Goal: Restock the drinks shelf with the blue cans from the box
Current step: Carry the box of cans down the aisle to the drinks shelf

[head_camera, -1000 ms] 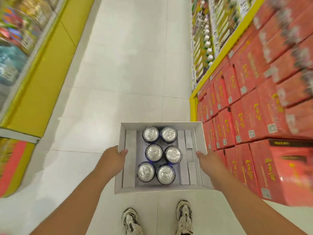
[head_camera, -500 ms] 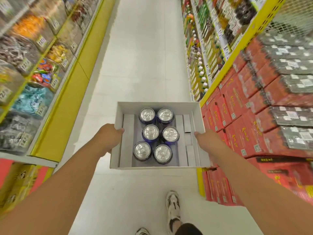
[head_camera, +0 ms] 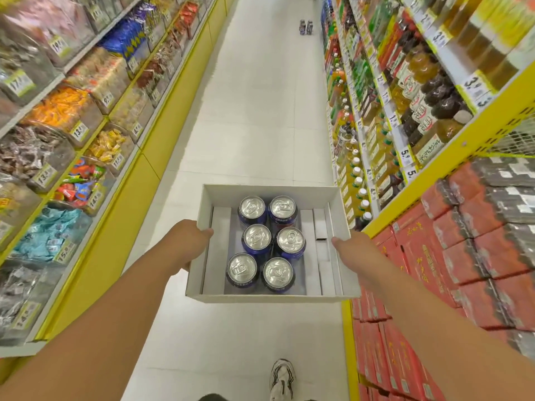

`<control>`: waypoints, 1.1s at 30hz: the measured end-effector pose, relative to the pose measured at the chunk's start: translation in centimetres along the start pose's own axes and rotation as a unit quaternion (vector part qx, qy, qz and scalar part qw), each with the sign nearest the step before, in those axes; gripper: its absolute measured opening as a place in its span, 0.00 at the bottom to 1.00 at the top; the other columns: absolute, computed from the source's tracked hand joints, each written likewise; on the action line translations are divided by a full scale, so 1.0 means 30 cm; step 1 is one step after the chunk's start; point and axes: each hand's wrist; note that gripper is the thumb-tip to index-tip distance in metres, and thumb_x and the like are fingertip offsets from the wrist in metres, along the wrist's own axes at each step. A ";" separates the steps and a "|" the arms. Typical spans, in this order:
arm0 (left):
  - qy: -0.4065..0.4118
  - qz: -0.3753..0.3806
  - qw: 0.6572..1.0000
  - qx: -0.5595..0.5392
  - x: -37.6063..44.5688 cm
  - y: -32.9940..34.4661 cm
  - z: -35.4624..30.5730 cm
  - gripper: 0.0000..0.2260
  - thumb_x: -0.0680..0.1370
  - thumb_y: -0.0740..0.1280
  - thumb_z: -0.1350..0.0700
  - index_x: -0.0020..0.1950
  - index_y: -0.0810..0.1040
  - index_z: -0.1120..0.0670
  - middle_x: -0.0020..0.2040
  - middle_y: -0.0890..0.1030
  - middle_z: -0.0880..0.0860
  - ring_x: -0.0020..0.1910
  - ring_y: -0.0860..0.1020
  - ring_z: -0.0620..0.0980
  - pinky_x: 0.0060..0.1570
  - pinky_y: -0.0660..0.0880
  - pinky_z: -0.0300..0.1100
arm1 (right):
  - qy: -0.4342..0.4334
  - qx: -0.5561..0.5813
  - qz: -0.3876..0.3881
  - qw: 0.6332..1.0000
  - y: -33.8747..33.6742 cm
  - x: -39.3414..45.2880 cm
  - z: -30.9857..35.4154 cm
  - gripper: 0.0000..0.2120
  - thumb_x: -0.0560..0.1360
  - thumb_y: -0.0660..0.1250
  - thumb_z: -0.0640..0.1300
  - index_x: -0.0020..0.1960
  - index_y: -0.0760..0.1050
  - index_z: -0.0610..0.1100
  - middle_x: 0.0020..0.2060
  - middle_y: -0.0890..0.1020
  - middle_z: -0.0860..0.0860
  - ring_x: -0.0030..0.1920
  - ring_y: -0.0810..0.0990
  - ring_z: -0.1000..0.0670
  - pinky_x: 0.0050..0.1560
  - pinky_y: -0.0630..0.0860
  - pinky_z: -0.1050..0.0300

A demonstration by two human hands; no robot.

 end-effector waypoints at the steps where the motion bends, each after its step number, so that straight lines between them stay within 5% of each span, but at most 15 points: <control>1: 0.001 -0.002 1.000 0.002 0.045 -0.018 -0.050 0.09 0.83 0.62 0.52 0.50 0.77 0.57 0.40 0.80 0.57 0.36 0.80 0.56 0.28 0.76 0.42 | -0.002 -0.011 -0.006 1.000 -0.017 0.047 0.055 0.27 0.82 0.60 0.50 0.78 0.62 0.41 0.74 0.69 0.45 0.71 0.70 0.40 0.67 0.71 0.50; 6: 0.004 0.001 1.000 0.014 0.292 -0.118 -0.295 0.10 0.83 0.62 0.53 0.46 0.75 0.56 0.39 0.79 0.58 0.35 0.80 0.58 0.28 0.77 0.43 | 0.003 -0.053 -0.016 0.998 -0.068 0.295 0.310 0.28 0.83 0.60 0.50 0.78 0.60 0.38 0.74 0.67 0.42 0.69 0.71 0.39 0.53 0.70 0.56; 18: 0.019 0.019 0.998 0.053 1.027 -0.457 -0.871 0.12 0.84 0.61 0.53 0.42 0.72 0.54 0.35 0.76 0.55 0.28 0.76 0.54 0.14 0.68 0.35 | 0.043 0.025 -0.039 0.998 -0.070 0.918 1.022 0.29 0.83 0.62 0.49 0.79 0.57 0.40 0.77 0.63 0.43 0.74 0.65 0.39 0.68 0.67 0.47; 20: 0.018 0.021 0.998 0.064 1.150 -0.507 -0.971 0.11 0.84 0.62 0.53 0.43 0.74 0.54 0.36 0.78 0.55 0.29 0.78 0.55 0.19 0.73 0.37 | 0.038 0.026 -0.045 0.998 -0.079 1.026 1.129 0.27 0.83 0.62 0.48 0.78 0.61 0.39 0.75 0.67 0.42 0.70 0.70 0.39 0.65 0.70 0.49; 24: 0.010 0.018 0.997 0.076 1.400 -0.582 -1.171 0.10 0.83 0.63 0.50 0.51 0.75 0.57 0.36 0.79 0.57 0.33 0.82 0.60 0.44 0.83 0.56 | 0.045 0.046 -0.042 0.997 -0.100 1.274 1.329 0.23 0.82 0.62 0.46 0.74 0.67 0.36 0.69 0.74 0.40 0.65 0.74 0.37 0.55 0.71 0.52; 29: 0.014 0.007 0.996 0.092 1.742 -0.621 -1.441 0.10 0.84 0.63 0.51 0.52 0.71 0.58 0.38 0.79 0.57 0.33 0.81 0.58 0.32 0.80 0.46 | 0.049 0.073 -0.031 0.996 -0.155 1.636 1.588 0.27 0.81 0.63 0.48 0.77 0.64 0.41 0.72 0.71 0.43 0.68 0.72 0.38 0.66 0.71 0.48; 33: 0.000 0.002 0.997 0.075 2.010 -0.654 -1.678 0.12 0.83 0.63 0.51 0.55 0.76 0.61 0.37 0.79 0.57 0.33 0.81 0.60 0.34 0.81 0.48 | 0.029 0.060 -0.026 0.997 -0.242 1.930 1.803 0.25 0.82 0.62 0.49 0.75 0.66 0.39 0.70 0.73 0.44 0.67 0.73 0.39 0.61 0.71 0.52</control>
Point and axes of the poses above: each hand's wrist, its own x-axis towards the middle knuckle, its own y-axis out of the palm, z = x × y
